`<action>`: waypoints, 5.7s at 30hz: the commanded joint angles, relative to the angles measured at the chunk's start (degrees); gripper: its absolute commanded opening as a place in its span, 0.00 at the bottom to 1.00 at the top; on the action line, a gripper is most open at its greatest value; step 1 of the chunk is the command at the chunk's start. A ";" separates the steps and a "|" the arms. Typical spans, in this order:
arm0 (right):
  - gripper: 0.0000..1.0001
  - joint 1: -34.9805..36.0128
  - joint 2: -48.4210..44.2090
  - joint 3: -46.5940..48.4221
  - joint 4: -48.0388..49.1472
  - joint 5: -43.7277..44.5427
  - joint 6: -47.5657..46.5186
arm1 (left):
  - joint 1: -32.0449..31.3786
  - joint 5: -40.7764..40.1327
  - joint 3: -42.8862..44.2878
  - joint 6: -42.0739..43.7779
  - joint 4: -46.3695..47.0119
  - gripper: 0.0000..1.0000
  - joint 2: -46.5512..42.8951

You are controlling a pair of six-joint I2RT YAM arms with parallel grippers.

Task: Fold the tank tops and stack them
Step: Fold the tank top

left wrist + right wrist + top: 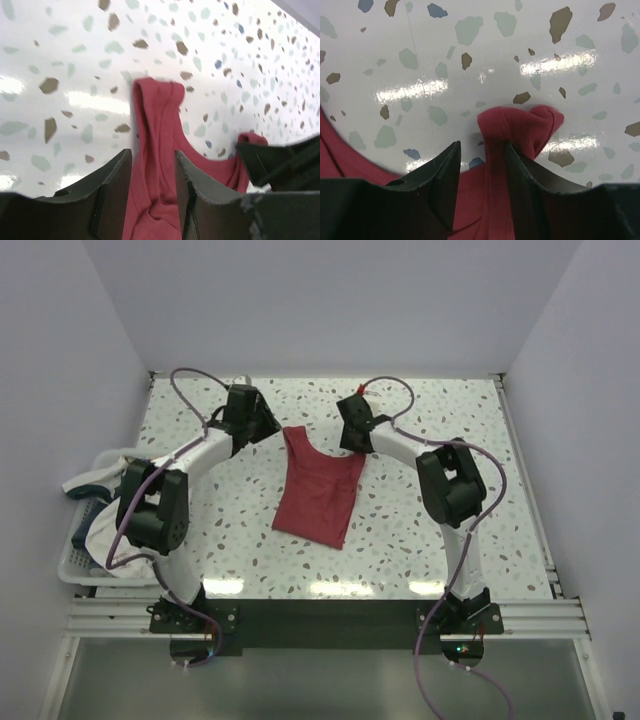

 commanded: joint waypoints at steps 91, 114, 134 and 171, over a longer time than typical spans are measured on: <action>0.00 5.98 6.29 14.02 19.48 -18.36 -4.31 | 3.54 2.43 -5.53 -3.62 4.93 0.38 -1.50; 0.00 -2.12 1.20 -9.63 43.99 -29.00 15.93 | -1.73 8.42 7.84 -2.13 8.27 0.50 15.82; 0.00 -6.86 5.24 -13.50 59.21 -35.16 27.18 | -5.60 4.64 -3.94 -2.04 9.33 0.51 9.14; 0.36 -9.94 0.76 -17.28 51.76 -32.27 24.03 | -8.76 8.60 13.81 4.90 9.16 0.56 22.24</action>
